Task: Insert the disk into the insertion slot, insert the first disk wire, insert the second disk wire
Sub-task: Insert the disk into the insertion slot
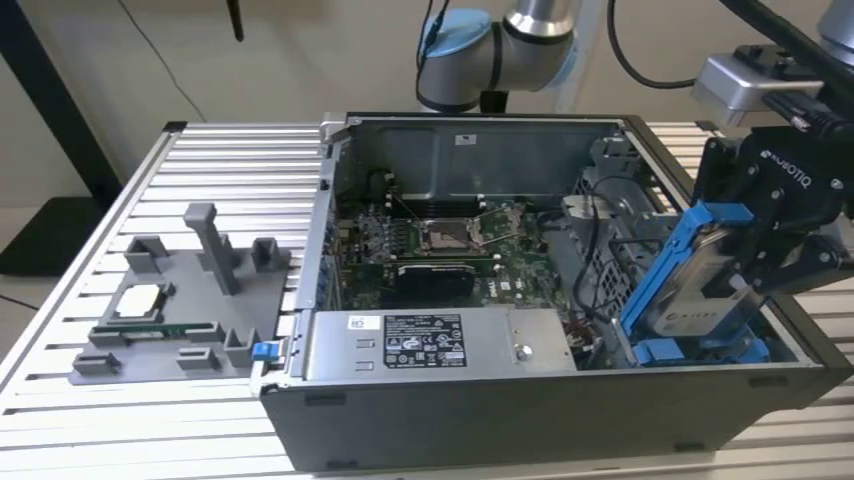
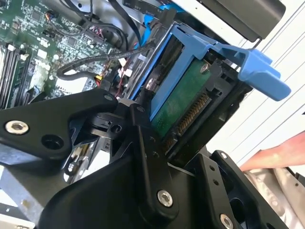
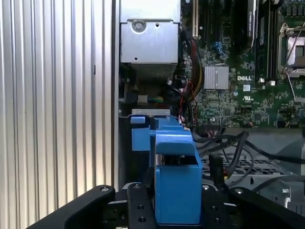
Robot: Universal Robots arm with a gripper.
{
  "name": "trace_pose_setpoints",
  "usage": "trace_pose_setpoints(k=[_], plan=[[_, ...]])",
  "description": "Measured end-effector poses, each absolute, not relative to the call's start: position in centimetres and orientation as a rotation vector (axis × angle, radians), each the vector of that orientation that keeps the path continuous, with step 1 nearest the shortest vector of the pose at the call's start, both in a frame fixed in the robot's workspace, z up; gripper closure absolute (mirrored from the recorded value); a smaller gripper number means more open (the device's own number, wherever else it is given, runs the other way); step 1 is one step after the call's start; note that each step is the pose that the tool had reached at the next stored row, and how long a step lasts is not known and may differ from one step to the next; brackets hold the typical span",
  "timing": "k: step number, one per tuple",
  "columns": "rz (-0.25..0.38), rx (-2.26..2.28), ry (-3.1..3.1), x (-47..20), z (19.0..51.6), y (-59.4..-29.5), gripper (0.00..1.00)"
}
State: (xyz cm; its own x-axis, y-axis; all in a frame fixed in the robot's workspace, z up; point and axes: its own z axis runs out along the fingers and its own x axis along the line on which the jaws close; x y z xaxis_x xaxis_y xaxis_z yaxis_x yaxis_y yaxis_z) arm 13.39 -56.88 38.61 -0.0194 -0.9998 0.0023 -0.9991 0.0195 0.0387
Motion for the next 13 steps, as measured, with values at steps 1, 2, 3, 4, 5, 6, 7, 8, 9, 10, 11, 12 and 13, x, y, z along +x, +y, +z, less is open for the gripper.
trace_pose_setpoints(k=[1,2,3,4,5,6,7,8,9,10,11,12,13], plan=[[-0.041,2.179,-2.222,13.39,38.43,-56.88,1.0],[-0.04,2.179,-2.222,13.39,38.25,-56.88,1.0],[-0.04,2.179,-2.222,13.39,38.07,-56.88,1.0],[-0.041,2.179,-2.222,13.39,37.9,-56.88,1.0],[-0.041,2.179,-2.222,13.39,37.76,-56.88,1.0],[-0.04,2.179,-2.222,13.39,37.65,-56.88,1.0],[-0.04,2.179,-2.222,13.39,37.56,-56.88,1.0],[-0.04,2.179,-2.222,13.39,37.5,-56.88,1.0],[-0.04,2.179,-2.222,13.39,37.49,-56.88,1.0],[-0.04,2.179,-2.222,13.39,37.49,-56.88,1.0],[-0.04,2.179,-2.222,13.39,37.48,-56.88,1.0],[-0.041,2.179,-2.222,13.39,37.48,-56.88,1.0],[-0.041,2.179,-2.222,13.39,37.48,-56.88,1.0]])
